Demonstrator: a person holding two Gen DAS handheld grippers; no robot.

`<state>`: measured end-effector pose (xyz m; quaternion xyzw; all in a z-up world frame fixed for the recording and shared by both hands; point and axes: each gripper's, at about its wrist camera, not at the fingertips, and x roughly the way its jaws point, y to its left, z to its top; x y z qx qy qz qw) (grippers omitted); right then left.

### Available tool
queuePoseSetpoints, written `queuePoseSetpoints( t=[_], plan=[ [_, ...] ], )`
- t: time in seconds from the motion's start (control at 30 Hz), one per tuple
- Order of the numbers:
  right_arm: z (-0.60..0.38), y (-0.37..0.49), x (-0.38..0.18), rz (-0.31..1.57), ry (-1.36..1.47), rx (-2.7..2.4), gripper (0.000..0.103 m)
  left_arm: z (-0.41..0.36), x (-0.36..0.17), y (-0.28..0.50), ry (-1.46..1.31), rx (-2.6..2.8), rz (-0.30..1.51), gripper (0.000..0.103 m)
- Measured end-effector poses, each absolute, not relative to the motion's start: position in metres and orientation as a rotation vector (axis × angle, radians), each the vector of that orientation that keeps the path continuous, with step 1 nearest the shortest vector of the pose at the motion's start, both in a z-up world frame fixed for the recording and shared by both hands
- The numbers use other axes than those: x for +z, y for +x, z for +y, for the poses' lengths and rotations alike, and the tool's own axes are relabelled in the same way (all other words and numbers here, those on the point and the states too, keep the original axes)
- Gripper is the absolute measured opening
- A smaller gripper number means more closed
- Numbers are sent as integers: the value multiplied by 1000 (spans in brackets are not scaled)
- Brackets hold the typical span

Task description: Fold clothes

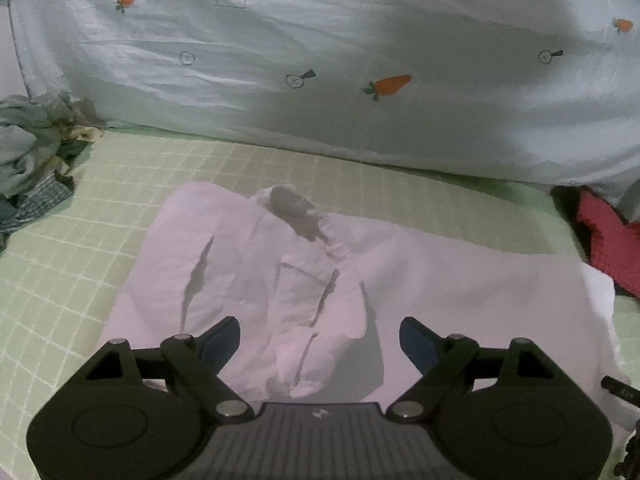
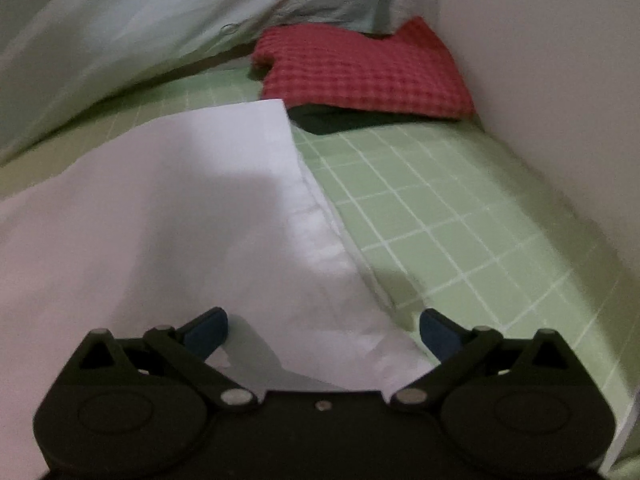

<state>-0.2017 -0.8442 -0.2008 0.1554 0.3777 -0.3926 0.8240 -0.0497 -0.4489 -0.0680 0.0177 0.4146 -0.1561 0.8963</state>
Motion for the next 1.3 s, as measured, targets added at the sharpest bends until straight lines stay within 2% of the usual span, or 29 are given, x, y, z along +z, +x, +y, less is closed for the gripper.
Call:
queuePoseSetpoints(
  t=[0.27, 0.37, 0.47, 0.5, 0.53, 0.8, 1.07, 1.17, 1.3],
  plan=[
    [-846, -205, -200, 791, 409, -824, 103, -429, -69, -63, 8, -281, 884, 87],
    [-846, -203, -198, 808, 405, -806, 93, -421, -70, -65, -25, -279, 885, 87],
    [-841, -201, -193, 811, 386, -735, 60, -412, -73, -66, -69, -292, 891, 87],
    [-838, -200, -191, 810, 378, -702, 35, -410, -74, -65, -84, -296, 895, 87],
    [-835, -198, -189, 810, 386, -673, 18, -408, -75, -63, -99, -298, 898, 87],
    [-816, -177, -165, 843, 313, -747, 12, -385, -64, -35, -118, -291, 872, 87],
    [-700, -113, -108, 725, 52, -588, 12, -344, -57, -7, -146, -305, 866, 88],
    [-648, -86, -117, 737, -19, -515, 12, -334, -59, 2, -126, -317, 870, 88],
    [-611, -63, -158, 839, -8, -502, 12, -322, -62, 10, -87, -341, 877, 88]
  ],
)
